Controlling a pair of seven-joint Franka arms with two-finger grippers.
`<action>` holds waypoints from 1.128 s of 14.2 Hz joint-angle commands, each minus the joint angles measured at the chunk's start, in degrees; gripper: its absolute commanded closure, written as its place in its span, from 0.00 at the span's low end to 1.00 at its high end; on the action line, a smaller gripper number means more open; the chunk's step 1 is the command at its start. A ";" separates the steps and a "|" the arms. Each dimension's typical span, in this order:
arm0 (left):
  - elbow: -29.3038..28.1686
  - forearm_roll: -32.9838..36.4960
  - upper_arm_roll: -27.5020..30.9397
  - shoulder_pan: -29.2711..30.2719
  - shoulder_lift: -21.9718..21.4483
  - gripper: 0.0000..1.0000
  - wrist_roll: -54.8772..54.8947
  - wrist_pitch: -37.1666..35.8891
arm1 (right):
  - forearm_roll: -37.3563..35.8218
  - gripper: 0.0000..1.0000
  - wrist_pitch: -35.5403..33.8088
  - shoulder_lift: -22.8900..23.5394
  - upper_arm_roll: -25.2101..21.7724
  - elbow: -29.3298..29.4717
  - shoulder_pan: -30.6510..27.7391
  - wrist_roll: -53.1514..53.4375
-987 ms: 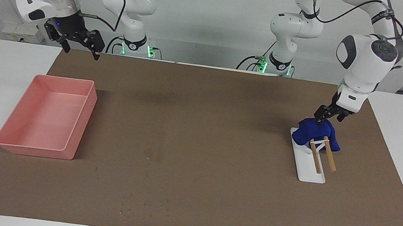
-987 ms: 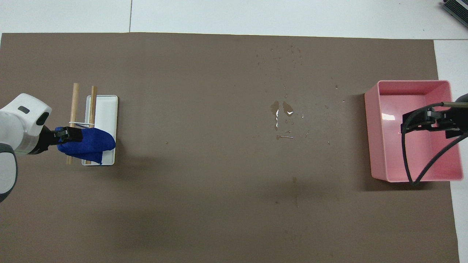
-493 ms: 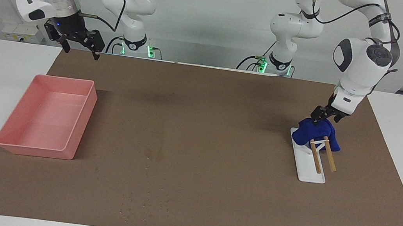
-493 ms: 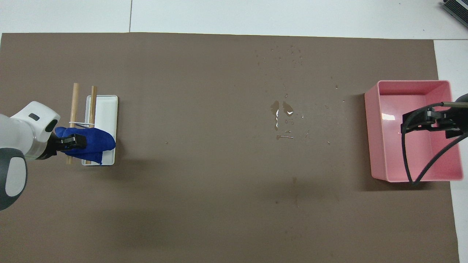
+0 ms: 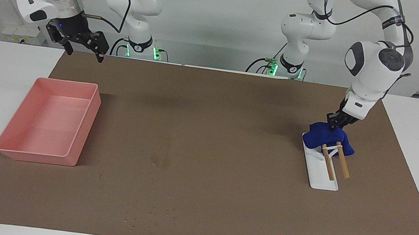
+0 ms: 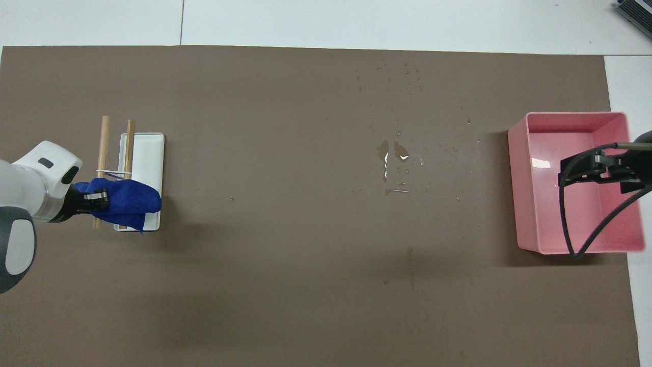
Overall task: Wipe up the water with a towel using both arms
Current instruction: 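Grasp the blue towel with the left gripper and lift it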
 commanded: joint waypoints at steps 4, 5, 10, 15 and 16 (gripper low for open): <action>6.35 1.20 -0.17 0.31 2.07 0.94 0.02 -5.08 | 0.61 0.00 0.05 -2.13 0.08 -2.67 -0.71 -0.90; 7.50 1.20 -0.17 0.22 2.59 0.94 -0.07 -6.13 | 0.52 0.00 0.05 -2.13 0.08 -2.76 -0.63 -0.81; 14.26 0.59 -0.44 -0.39 3.47 0.94 -5.14 -11.23 | 0.52 0.00 -0.03 -2.13 0.08 -2.67 -0.63 -0.72; 21.21 -4.85 -1.40 -2.51 3.66 0.94 -18.83 -16.60 | 0.61 0.00 1.45 -2.05 0.26 -2.67 0.07 -0.81; 21.91 -5.82 -2.71 -2.85 3.39 0.94 -22.53 -17.04 | 0.61 0.00 2.07 -2.04 0.69 -2.59 0.25 -0.63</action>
